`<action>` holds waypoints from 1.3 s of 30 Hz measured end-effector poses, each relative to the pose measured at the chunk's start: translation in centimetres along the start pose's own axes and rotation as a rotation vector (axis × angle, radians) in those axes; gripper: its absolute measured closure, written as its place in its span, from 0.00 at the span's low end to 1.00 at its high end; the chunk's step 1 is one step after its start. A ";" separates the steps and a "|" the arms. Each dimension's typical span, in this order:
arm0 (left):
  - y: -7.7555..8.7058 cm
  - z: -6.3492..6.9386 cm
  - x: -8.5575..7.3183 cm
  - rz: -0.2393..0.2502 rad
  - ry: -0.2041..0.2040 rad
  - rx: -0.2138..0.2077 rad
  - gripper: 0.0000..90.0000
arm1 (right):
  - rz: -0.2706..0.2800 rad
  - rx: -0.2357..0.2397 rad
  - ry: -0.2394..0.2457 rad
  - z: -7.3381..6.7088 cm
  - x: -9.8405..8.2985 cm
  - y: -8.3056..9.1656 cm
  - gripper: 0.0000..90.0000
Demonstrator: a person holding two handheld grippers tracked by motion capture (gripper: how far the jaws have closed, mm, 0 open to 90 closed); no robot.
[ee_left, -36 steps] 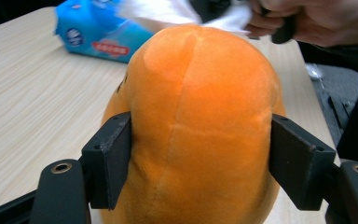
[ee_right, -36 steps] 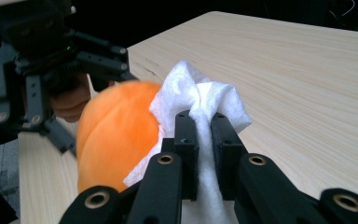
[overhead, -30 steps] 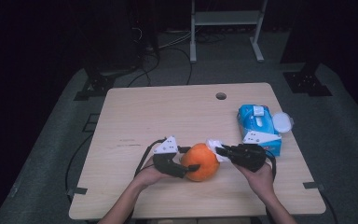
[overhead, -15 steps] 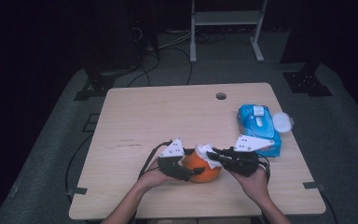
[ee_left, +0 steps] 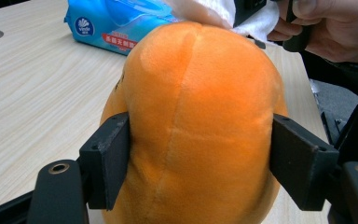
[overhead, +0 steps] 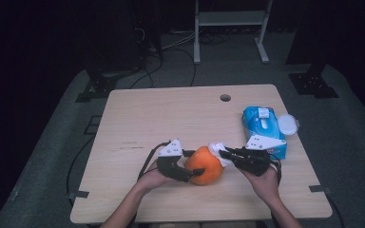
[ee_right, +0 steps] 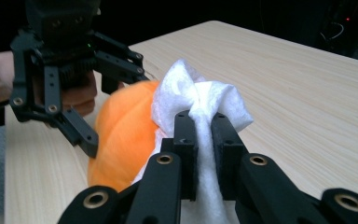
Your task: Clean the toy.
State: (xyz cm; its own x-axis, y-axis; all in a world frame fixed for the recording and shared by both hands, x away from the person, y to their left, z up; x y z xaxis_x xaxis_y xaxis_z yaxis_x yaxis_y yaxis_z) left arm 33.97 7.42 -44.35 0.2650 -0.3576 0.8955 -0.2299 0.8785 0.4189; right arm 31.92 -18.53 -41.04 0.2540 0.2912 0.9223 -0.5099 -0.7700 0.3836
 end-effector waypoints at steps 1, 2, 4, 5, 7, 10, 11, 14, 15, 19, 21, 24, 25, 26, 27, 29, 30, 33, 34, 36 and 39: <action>0.0 -0.1 0.0 0.001 0.005 0.000 0.30 | -0.002 0.000 -0.006 0.0 -0.1 0.0 0.91; 0.1 -0.2 -0.1 0.004 0.008 -0.001 0.30 | -0.002 0.002 -0.008 0.0 -0.2 0.0 0.91; 0.1 -0.2 -0.1 0.007 0.014 0.001 0.30 | -0.003 0.001 -0.007 -0.1 -0.2 0.0 0.91; 0.1 -0.2 -0.1 0.007 0.016 0.002 0.30 | -0.003 0.002 -0.006 -0.2 -0.2 0.0 0.91; 0.1 -0.3 -0.1 0.009 0.018 0.007 0.30 | 0.003 0.008 0.000 -0.5 -0.1 0.0 0.91; 0.2 -0.5 -0.1 0.016 0.037 0.011 0.30 | 0.008 0.024 0.009 -1.0 0.2 0.0 0.91; 0.1 -0.6 -0.1 0.017 0.045 0.015 0.30 | 0.010 0.029 0.012 -1.2 0.3 0.0 0.91; -0.1 -0.4 0.0 0.015 0.048 0.021 0.30 | 0.012 0.037 0.040 -1.9 0.7 -0.4 0.91; -0.2 -0.3 0.0 0.010 0.042 0.019 0.30 | 0.010 0.038 0.052 -2.0 0.8 -0.5 0.91; -0.3 0.1 0.1 -0.002 0.017 0.010 0.30 | 0.013 0.036 0.060 -2.0 1.0 -0.5 0.91; -0.2 0.1 0.0 -0.004 0.017 0.000 0.30 | 0.016 0.029 0.045 -1.5 0.8 -0.4 0.91; 0.0 -0.1 -0.1 -0.006 0.016 -0.019 0.30 | 0.021 0.025 0.013 -0.8 0.5 -0.3 0.91; 0.1 -0.2 -0.2 -0.009 0.013 -0.025 0.30 | 0.019 0.018 -0.002 -0.4 0.3 -0.3 0.91; 0.2 -0.2 -0.2 -0.007 0.012 -0.029 0.30 | 0.013 0.015 -0.013 -0.1 0.1 -0.3 0.91; 0.3 -0.3 -0.3 -0.012 0.008 -0.031 0.30 | 0.010 0.012 -0.023 0.2 -0.2 -0.4 0.91; 0.4 -0.5 -0.4 -0.005 0.019 -0.037 0.30 | 0.003 0.015 -0.055 0.7 -0.6 -0.4 0.90; 0.5 -0.5 -0.4 -0.004 0.021 -0.038 0.30 | 0.001 0.016 -0.061 0.8 -0.8 -0.5 0.90; 0.5 -0.5 -0.4 0.003 0.023 -0.030 0.30 | -0.009 0.016 -0.059 0.7 -0.8 -0.6 0.90; 0.5 -0.5 -0.5 0.005 0.023 -0.028 0.30 | -0.013 0.012 -0.050 0.6 -0.8 -0.6 0.90; 0.4 -0.5 -0.4 0.004 0.023 -0.022 0.30 | -0.013 0.011 -0.049 0.5 -0.7 -0.5 0.90; 0.3 -0.4 -0.3 0.006 0.029 -0.014 0.30 | -0.003 0.018 -0.051 0.2 -0.5 -0.5 0.90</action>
Point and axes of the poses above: each handheld gripper's, and its own axes: y roughly backward along the jaws, x roughly out of its top, z roughly to its right, the point moved 2 cm from there along -y, roughly forward along the jaws, and after that the axes turned 3 degrees about y, right-handed, at the moved point
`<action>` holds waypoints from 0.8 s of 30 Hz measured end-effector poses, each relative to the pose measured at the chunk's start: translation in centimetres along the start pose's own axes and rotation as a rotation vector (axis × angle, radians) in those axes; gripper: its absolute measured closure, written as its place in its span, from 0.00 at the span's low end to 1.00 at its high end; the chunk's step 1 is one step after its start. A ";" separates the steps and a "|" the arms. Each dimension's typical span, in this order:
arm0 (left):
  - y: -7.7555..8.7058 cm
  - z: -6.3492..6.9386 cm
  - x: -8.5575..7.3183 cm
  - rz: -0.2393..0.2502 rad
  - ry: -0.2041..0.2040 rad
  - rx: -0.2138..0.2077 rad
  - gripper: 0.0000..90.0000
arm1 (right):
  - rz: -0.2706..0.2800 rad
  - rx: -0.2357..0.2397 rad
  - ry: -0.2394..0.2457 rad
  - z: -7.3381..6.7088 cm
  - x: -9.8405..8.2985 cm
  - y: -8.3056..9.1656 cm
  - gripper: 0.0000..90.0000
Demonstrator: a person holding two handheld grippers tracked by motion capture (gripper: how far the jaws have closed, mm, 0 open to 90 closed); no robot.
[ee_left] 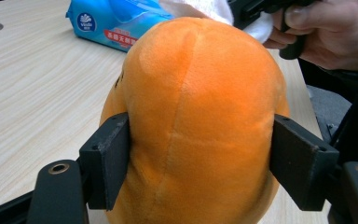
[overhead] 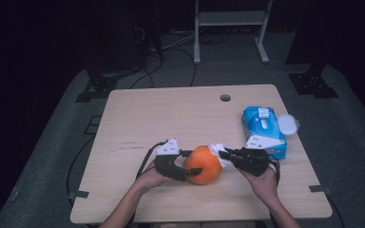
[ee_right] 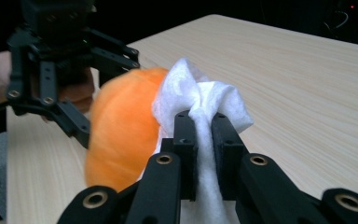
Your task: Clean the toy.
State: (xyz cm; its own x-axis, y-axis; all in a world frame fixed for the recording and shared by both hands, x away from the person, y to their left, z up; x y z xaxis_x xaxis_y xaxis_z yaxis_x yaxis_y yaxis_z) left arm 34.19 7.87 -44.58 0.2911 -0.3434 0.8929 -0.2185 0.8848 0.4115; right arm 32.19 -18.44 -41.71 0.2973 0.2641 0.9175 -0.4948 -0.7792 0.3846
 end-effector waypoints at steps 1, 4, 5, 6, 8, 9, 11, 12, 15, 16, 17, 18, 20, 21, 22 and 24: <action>-0.1 0.0 0.1 -0.004 -0.005 0.006 0.30 | 0.001 0.000 0.006 -0.2 0.1 0.0 0.90; -0.3 0.2 0.3 -0.008 -0.011 0.018 0.29 | 0.014 0.012 0.031 -1.0 0.7 0.0 0.90; -0.5 0.4 0.3 -0.005 -0.012 0.023 0.29 | 0.015 0.015 0.039 -1.2 0.8 -0.1 0.90; -0.6 0.5 0.4 -0.004 -0.013 0.025 0.29 | 0.020 0.021 0.053 -1.5 1.0 -0.1 0.90; -1.0 0.8 0.4 -0.002 -0.020 0.024 0.29 | 0.028 0.033 0.063 -2.0 1.3 -0.1 0.90; -1.1 0.9 0.4 -0.002 -0.024 0.026 0.29 | 0.029 0.032 0.079 -2.1 1.4 -0.1 0.90; -1.1 1.0 0.4 -0.005 -0.023 0.026 0.29 | 0.022 0.023 0.090 -2.1 1.5 -0.1 0.90; -1.1 1.0 0.4 -0.005 -0.025 0.023 0.29 | 0.024 0.028 0.076 -1.9 1.4 -0.1 0.90; -1.0 1.0 0.4 -0.005 -0.025 0.016 0.29 | 0.027 0.027 0.044 -0.9 1.1 0.1 0.90; -1.0 1.0 0.5 -0.006 -0.024 0.015 0.29 | 0.026 0.021 0.030 -0.6 0.9 0.2 0.90; -1.0 1.1 0.5 -0.009 -0.025 0.013 0.29 | 0.026 0.015 0.023 -0.3 0.8 0.3 0.90; -1.0 1.1 0.5 -0.011 -0.027 0.013 0.29 | 0.018 0.002 0.012 0.2 0.6 0.4 0.90; -1.0 1.1 0.5 -0.009 -0.030 0.015 0.29 | 0.012 -0.004 -0.011 0.7 0.3 0.5 0.90; -1.1 1.3 0.6 -0.010 -0.030 0.021 0.29 | 0.012 -0.002 -0.019 0.8 0.2 0.6 0.90; -1.2 1.4 0.7 -0.013 -0.034 0.026 0.29 | 0.016 -0.002 -0.015 0.7 0.3 0.6 0.90; -1.5 1.6 0.8 -0.010 -0.031 0.044 0.29 | 0.021 0.009 0.005 0.1 0.7 0.5 0.90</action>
Point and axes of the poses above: each handheld gripper's, and its own axes: y roughly backward along the jaws, x roughly out of its top, z roughly to its right, the point moved 2 cm from there along -y, roughly forward along the jaws, and after that the axes turned 3 degrees about y, right-handed, at the moved point
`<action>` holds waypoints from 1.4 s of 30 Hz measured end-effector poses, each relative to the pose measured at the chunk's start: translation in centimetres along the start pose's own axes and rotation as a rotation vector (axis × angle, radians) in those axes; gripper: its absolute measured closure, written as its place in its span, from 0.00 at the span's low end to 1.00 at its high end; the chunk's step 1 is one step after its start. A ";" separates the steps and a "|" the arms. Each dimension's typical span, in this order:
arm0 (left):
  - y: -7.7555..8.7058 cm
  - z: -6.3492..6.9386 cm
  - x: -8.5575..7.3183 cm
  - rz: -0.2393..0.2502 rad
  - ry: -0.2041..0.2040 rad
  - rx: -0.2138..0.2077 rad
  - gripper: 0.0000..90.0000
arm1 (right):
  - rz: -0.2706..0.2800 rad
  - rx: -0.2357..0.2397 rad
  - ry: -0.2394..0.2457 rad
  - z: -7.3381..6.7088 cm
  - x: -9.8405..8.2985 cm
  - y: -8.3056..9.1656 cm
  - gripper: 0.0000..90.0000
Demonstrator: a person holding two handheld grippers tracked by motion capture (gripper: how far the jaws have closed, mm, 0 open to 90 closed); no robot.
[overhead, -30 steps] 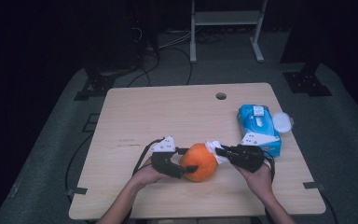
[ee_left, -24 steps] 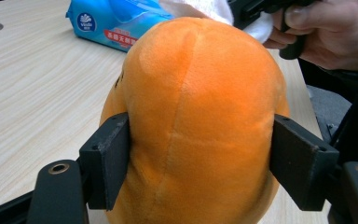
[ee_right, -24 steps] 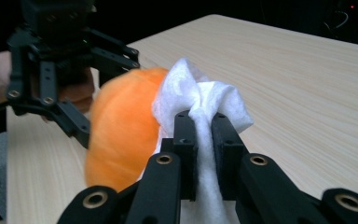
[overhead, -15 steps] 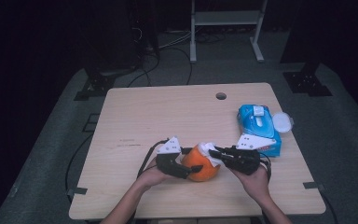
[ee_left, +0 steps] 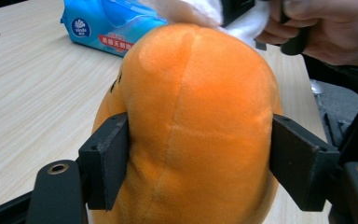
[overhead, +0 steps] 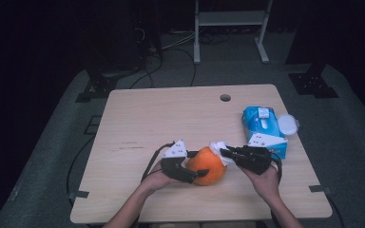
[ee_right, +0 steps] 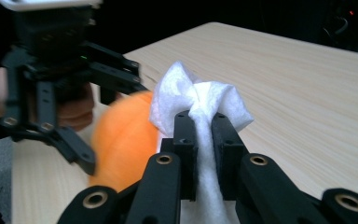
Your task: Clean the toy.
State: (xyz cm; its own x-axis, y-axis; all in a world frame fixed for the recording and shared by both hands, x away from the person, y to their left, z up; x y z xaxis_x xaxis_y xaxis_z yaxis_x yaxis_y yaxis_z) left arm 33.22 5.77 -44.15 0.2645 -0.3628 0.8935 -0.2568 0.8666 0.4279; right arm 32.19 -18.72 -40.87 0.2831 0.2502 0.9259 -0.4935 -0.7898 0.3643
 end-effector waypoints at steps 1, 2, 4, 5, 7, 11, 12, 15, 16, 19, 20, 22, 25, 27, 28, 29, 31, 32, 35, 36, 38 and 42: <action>-0.2 0.2 0.0 0.002 0.001 0.008 0.29 | 0.006 0.005 0.018 -0.4 0.3 -0.1 0.90; -0.4 0.4 0.1 0.005 0.003 0.016 0.29 | 0.009 0.008 0.032 -0.8 0.5 -0.1 0.90; -0.7 0.9 0.3 0.001 -0.010 0.032 0.29 | 0.015 0.028 0.062 -1.7 1.0 -0.4 0.90; -0.9 1.2 0.5 -0.003 -0.021 0.037 0.28 | 0.013 0.032 0.070 -2.0 1.1 -0.5 0.90; -1.2 1.7 0.6 -0.009 -0.053 0.040 0.28 | 0.002 0.041 0.096 -2.8 1.4 -0.8 0.90; -1.1 1.5 0.5 0.003 -0.052 0.031 0.29 | -0.010 0.026 0.120 -2.8 1.5 -0.8 0.90; -1.0 1.4 0.4 0.010 -0.046 0.021 0.29 | -0.011 0.015 0.106 -2.4 1.4 -0.6 0.90; -0.7 0.9 0.3 0.021 -0.058 -0.005 0.27 | -0.007 0.004 0.067 -1.4 1.0 -0.3 0.90; -0.6 0.7 0.3 0.034 -0.051 -0.020 0.24 | -0.006 0.010 0.052 -1.2 0.9 -0.2 0.90; -0.1 -0.5 0.2 0.047 -0.026 -0.033 0.11 | -0.007 0.012 0.049 -1.1 0.6 -0.2 0.90; 0.0 -0.9 -0.1 0.048 -0.014 -0.053 0.09 | -0.008 0.016 0.051 -1.1 0.6 -0.2 0.90; -0.2 -1.3 -0.6 0.044 -0.005 -0.087 0.08 | -0.007 0.024 0.055 -1.1 0.6 -0.3 0.90; -0.7 -1.4 -1.2 0.019 -0.023 -0.122 0.07 | -0.015 0.026 0.066 -1.3 0.7 -0.3 0.90; -0.8 -1.4 -1.2 0.019 -0.027 -0.123 0.07 | -0.015 0.025 0.064 -1.2 0.6 -0.3 0.90; -0.8 -1.4 -1.2 0.018 -0.033 -0.118 0.07 | -0.013 0.026 0.059 -1.2 0.6 -0.3 0.90; -0.9 -1.4 -1.3 0.015 -0.034 -0.115 0.07 | -0.009 0.028 0.056 -1.2 0.6 -0.3 0.90; -1.0 -1.2 -1.3 0.010 -0.039 -0.105 0.13 | -0.009 0.023 0.057 -1.2 0.7 -0.4 0.90; -1.0 -1.0 -1.2 -0.003 -0.041 -0.090 0.26 | -0.010 0.021 0.057 -1.4 0.7 -0.4 0.90; -0.5 -0.2 0.2 0.015 -0.059 -0.036 0.39 | 0.007 0.011 0.072 -1.8 1.1 -0.1 0.90; -0.3 0.0 0.4 0.021 -0.067 -0.029 0.41 | 0.023 0.008 0.073 -2.1 1.4 0.2 0.90; 0.3 0.2 1.1 0.055 -0.069 -0.034 0.43 | 0.047 0.007 0.088 -2.5 2.0 0.7 0.90; 2.1 0.3 2.5 0.106 -0.077 -0.030 0.44 | 0.084 -0.008 0.099 -2.5 2.7 1.4 0.91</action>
Point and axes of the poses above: each handheld gripper's, and its own axes: y roughly backward along the jaws, x roughly out of its top, z roughly to its right, the point moved 2 cm from there along -y, roughly forward along the jaws, and after that the axes turned 3 degrees about y, right-handed, at the moved point
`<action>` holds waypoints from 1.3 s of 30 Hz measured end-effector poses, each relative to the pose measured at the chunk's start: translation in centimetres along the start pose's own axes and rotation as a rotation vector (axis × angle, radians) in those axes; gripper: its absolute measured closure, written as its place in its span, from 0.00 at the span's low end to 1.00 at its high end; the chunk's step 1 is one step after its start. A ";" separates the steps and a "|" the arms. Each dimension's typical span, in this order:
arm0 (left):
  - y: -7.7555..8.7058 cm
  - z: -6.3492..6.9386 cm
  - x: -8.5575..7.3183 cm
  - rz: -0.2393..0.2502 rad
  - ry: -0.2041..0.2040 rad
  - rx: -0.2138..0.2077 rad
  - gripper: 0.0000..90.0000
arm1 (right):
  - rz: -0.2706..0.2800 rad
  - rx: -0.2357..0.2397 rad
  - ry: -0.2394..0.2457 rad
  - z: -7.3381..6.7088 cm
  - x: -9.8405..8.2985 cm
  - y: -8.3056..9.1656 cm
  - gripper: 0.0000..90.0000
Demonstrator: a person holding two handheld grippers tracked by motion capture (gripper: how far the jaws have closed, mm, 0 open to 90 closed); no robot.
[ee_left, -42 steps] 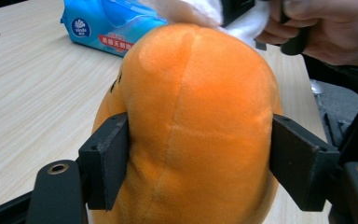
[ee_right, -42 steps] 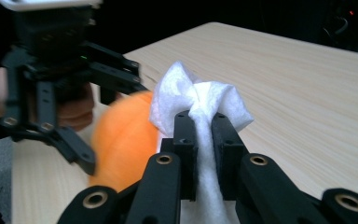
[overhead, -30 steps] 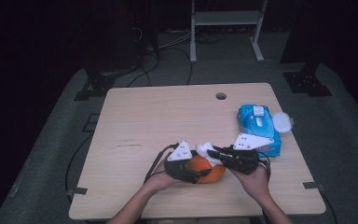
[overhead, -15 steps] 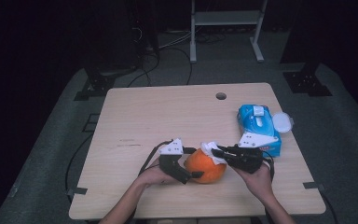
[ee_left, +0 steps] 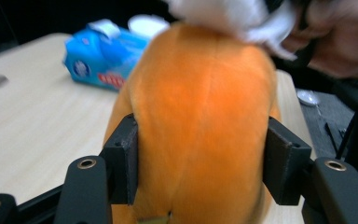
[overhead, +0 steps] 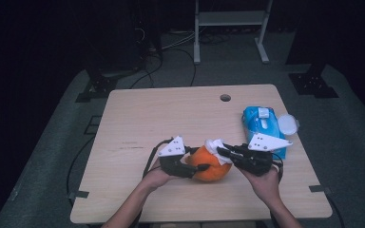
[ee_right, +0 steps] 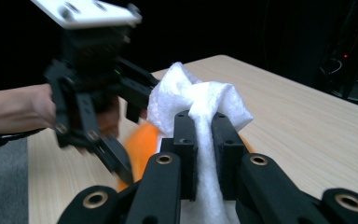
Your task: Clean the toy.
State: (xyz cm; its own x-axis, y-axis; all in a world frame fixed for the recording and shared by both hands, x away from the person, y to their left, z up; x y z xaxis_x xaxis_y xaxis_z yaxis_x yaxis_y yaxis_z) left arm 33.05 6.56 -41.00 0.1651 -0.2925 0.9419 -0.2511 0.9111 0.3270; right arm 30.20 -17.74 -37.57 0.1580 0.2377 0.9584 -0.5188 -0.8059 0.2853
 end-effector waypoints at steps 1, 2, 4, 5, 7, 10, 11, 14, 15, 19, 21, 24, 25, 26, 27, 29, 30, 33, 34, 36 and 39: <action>0.4 0.0 0.3 0.007 -0.005 0.003 0.44 | 0.009 0.003 -0.015 0.3 -0.1 0.1 0.91; 0.8 0.1 0.6 0.009 -0.013 0.006 0.45 | 0.017 0.008 -0.033 0.6 -0.2 0.1 0.91; 1.2 0.1 0.9 0.004 -0.026 0.016 0.45 | 0.012 0.013 -0.059 0.9 -0.7 -0.2 0.91; 1.3 0.1 0.9 -0.002 -0.033 0.020 0.45 | 0.011 0.016 -0.065 0.9 -0.9 -0.3 0.91; 1.4 0.0 0.8 -0.017 -0.035 0.025 0.45 | -0.006 0.020 -0.078 1.0 -1.3 -0.7 0.91; 1.1 -0.2 0.3 -0.064 -0.039 0.039 0.44 | -0.043 0.032 -0.107 1.4 -2.1 -1.4 0.91; 0.8 -0.2 0.0 -0.090 -0.046 0.047 0.44 | -0.065 0.037 -0.121 1.5 -2.5 -1.7 0.91; -0.3 -0.4 -1.3 -0.151 -0.037 0.052 0.42 | -0.124 0.036 -0.138 1.8 -3.5 -2.5 0.91; -0.5 -0.5 -1.5 -0.144 -0.027 0.046 0.42 | -0.130 0.035 -0.138 1.8 -3.6 -2.5 0.91; -0.8 -0.5 -1.4 -0.146 -0.033 0.055 0.38 | -0.130 0.023 -0.123 1.5 -3.4 -2.5 0.91; -1.1 -0.3 -1.5 -0.152 -0.035 0.051 0.36 | -0.125 0.024 -0.107 1.1 -3.1 -2.5 0.91; -1.4 -0.1 -1.5 -0.163 -0.047 0.049 0.34 | -0.119 0.028 -0.078 0.3 -2.8 -2.7 0.91; -1.5 -0.1 -1.5 -0.164 -0.048 0.050 0.34 | -0.111 0.040 -0.070 0.1 -2.6 -2.7 0.91; -1.6 0.0 -1.5 -0.165 -0.053 0.049 0.33 | -0.108 0.048 -0.066 -0.2 -2.4 -2.8 0.91; -1.8 0.1 -1.5 -0.170 -0.060 0.049 0.33 | -0.106 0.052 -0.059 -0.3 -2.3 -2.8 0.90; -1.9 0.2 -1.5 -0.174 -0.063 0.048 0.31 | -0.110 0.058 -0.043 -0.7 -2.2 -3.1 0.90; -1.9 0.2 -1.4 -0.175 -0.063 0.047 0.29 | -0.113 0.056 -0.042 -0.7 -2.3 -3.1 0.90; -1.7 -0.1 -1.4 -0.163 -0.040 0.030 0.22 | -0.120 0.059 -0.057 -0.3 -2.7 -3.2 0.91; -1.6 -0.2 -1.4 -0.157 -0.031 0.025 0.21 | -0.122 0.059 -0.063 -0.1 -2.8 -3.2 0.91; -1.3 -0.4 -1.4 -0.145 -0.024 0.018 0.19 | -0.126 0.054 -0.071 0.4 -3.2 -3.1 0.90; -1.1 -0.5 -1.6 -0.135 -0.024 0.003 0.18 | -0.129 0.048 -0.083 0.7 -3.5 -2.9 0.90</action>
State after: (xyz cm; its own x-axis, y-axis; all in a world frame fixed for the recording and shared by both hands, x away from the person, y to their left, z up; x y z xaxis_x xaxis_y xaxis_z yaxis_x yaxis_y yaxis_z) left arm 33.55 6.15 -42.89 0.1750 -0.4190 0.8910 -0.2313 0.8621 0.4509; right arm 31.76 -16.63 -41.71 0.2905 0.2968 0.9097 -0.4489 -0.7973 0.4035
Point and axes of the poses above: each handheld gripper's, and its own axes: y roughly backward along the jaws, x roughly out of its top, z roughly to its right, the point moved 2 cm from there along -y, roughly forward along the jaws, and after that the axes turned 3 degrees about y, right-handed, at the moved point
